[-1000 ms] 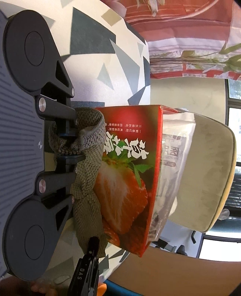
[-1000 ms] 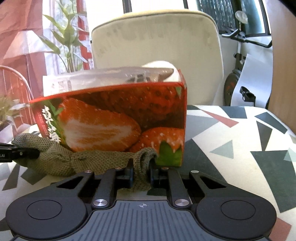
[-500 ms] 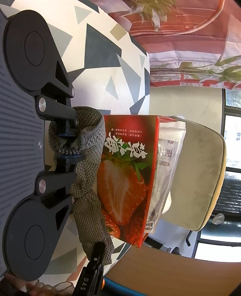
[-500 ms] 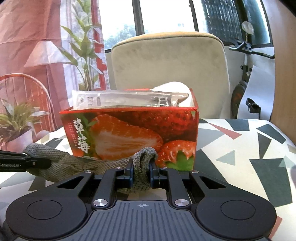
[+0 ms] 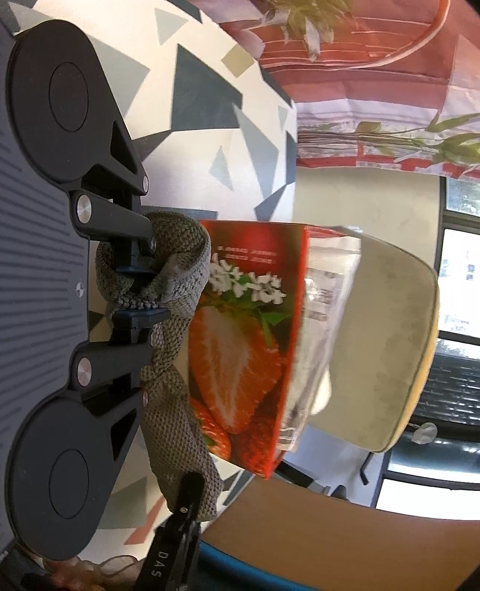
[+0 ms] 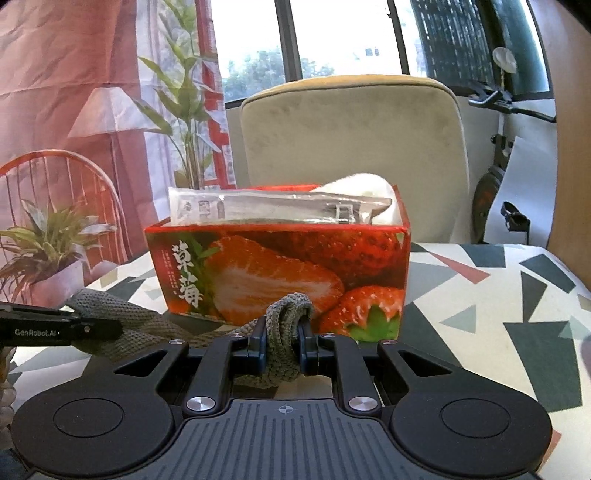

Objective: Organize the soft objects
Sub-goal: 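Lift the grey mesh roll with both tools and lower it into the box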

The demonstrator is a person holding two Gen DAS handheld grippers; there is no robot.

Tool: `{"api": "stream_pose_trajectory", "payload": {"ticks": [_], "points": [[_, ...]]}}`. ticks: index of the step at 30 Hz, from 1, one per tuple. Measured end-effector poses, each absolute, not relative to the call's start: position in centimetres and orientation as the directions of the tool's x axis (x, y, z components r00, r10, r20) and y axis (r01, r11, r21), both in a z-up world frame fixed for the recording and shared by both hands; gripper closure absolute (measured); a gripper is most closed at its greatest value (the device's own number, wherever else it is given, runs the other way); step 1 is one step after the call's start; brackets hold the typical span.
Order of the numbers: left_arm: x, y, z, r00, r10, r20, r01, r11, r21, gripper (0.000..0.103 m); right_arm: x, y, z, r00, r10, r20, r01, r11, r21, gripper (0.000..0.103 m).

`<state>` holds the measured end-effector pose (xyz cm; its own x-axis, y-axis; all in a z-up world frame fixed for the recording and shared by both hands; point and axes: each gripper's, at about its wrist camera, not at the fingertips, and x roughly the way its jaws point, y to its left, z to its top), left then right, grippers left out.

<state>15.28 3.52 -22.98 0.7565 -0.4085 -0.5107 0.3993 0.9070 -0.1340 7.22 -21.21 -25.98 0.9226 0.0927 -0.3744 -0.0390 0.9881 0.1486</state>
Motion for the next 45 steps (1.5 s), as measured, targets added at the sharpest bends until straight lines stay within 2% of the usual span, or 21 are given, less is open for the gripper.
{"api": "stream_pose_trajectory", "payload": {"ticks": [4,13,17,21,23,26,30,36,39,45], "points": [[15.4,3.9,-21.3,0.782,-0.417,-0.464,0.397,0.906,-0.145,0.085,7.3,-21.6,-24.9,0.934,0.099,-0.344,-0.046,0.986,0.159,0.089],[17.4,2.9,-14.8,0.847,-0.439,-0.301,0.440,0.895,-0.066,0.085,10.1,-23.0,-19.0,0.968,0.125,-0.217,-0.090,0.982,0.164,0.089],[20.0,1.5,-12.1,0.848,-0.456,-0.271,0.454,0.888,-0.073,0.085,12.6,-24.1,-16.2,0.975,0.128,-0.181,-0.097,0.980,0.174,0.089],[22.7,-0.5,-10.0,0.855,-0.456,-0.249,0.467,0.884,-0.014,0.085,15.5,-25.2,-13.4,0.983,0.113,-0.145,-0.089,0.983,0.163,0.089],[24.7,-1.5,-9.2,0.842,-0.466,-0.271,0.482,0.876,-0.009,0.085,17.2,-25.8,-12.4,0.985,0.095,-0.143,-0.074,0.987,0.141,0.089],[28.1,-2.8,-9.1,0.809,-0.473,-0.350,0.498,0.867,-0.021,0.085,20.1,-26.6,-11.8,0.980,0.085,-0.183,-0.061,0.989,0.135,0.089],[32.7,-4.9,-10.7,0.742,-0.446,-0.501,0.503,0.864,-0.025,0.085,24.2,-27.8,-13.1,0.954,0.089,-0.285,-0.046,0.987,0.155,0.089],[36.3,-6.7,-14.1,0.644,-0.434,-0.629,0.494,0.865,-0.092,0.085,27.7,-28.0,-17.3,0.905,0.091,-0.415,-0.005,0.979,0.205,0.089],[37.6,-7.4,-15.5,0.606,-0.430,-0.669,0.483,0.867,-0.120,0.085,28.9,-27.6,-18.8,0.886,0.088,-0.455,0.003,0.981,0.195,0.089],[38.5,-7.3,-16.2,0.591,-0.429,-0.683,0.493,0.863,-0.115,0.085,30.7,-27.3,-20.6,0.856,0.076,-0.511,0.033,0.979,0.202,0.089]]}}
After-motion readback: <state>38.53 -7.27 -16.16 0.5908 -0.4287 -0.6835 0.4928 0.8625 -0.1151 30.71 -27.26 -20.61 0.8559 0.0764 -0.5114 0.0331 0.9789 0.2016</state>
